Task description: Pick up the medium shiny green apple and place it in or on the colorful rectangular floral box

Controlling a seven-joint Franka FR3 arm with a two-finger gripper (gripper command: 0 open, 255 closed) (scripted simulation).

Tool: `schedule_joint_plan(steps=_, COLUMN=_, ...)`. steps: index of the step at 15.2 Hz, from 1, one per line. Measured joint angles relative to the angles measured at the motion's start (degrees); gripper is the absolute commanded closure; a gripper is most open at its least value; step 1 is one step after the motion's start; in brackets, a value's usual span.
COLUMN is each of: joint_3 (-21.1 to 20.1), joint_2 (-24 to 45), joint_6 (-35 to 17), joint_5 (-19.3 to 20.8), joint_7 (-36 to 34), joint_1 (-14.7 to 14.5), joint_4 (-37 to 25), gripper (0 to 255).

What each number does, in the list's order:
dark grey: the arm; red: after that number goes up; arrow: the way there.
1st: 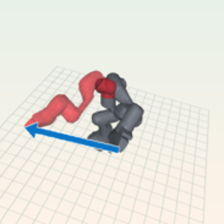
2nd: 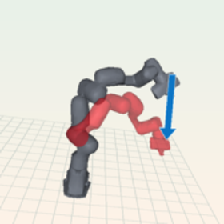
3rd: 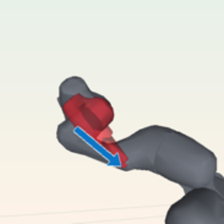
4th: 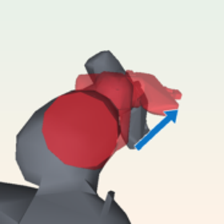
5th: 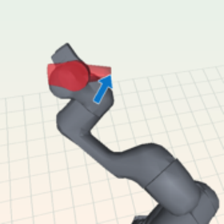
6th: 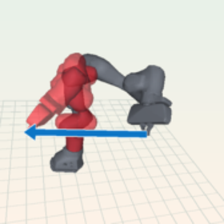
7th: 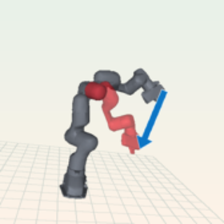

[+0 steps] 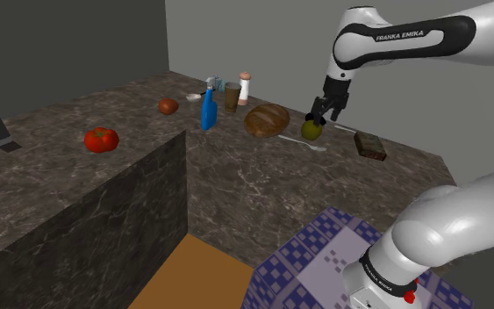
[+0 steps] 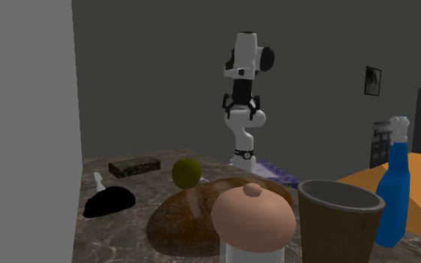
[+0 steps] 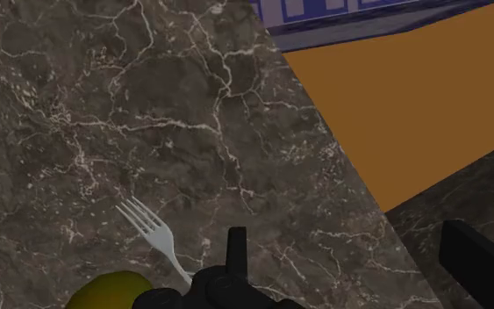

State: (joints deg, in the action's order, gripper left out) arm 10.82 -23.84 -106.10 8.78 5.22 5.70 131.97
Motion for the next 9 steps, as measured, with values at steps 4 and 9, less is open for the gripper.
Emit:
schedule_joint_plan(steps=4, joint_3=3.1, joint_2=6.9, joint_6=-4.4, joint_5=-0.1, joint_7=2.9, joint_1=1.2, joint_4=-4.0, gripper=0)
schedule_joint_plan(steps=9, joint_3=6.2, joint_2=16.2, joint_6=-8.6, joint_5=-2.0, joint_7=6.4, joint_1=2.4, joint_4=-10.6, gripper=0)
